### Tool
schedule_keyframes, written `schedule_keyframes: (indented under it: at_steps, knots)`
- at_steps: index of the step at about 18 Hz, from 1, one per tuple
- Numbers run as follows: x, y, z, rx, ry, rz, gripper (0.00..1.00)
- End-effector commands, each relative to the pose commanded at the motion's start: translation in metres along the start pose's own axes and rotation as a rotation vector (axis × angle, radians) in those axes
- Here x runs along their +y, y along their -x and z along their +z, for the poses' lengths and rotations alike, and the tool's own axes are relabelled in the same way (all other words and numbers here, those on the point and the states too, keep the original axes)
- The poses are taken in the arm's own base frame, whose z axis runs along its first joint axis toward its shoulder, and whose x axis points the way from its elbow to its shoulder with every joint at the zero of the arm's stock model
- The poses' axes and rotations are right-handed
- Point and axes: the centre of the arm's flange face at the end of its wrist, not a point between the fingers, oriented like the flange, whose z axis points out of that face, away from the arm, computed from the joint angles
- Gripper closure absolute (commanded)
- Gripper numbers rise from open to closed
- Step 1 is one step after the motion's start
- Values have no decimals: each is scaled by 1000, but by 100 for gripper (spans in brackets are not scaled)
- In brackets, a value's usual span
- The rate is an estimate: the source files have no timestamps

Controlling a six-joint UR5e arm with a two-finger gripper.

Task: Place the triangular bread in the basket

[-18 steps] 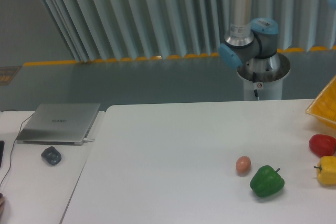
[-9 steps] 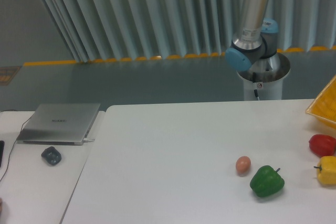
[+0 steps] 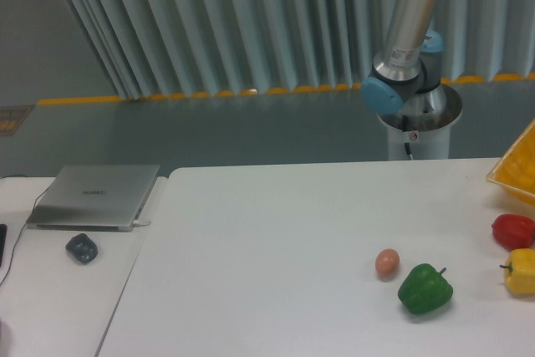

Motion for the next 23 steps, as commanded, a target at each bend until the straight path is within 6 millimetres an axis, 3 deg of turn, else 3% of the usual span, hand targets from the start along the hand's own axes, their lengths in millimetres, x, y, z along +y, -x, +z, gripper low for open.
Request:
schedule_keyframes:
  at_steps: [2, 5, 12, 18, 23]
  knots:
    - [-25, -3, -16, -3, -1, 49, 0]
    - [-88, -20, -63, -3, -16, 137, 0]
    - [-189, -27, -88, 14, -40, 313, 0]
    - [-242, -30, -74, 42, -42, 398, 0]
    - [-244, -28, -69, 49, -46, 401, 0]
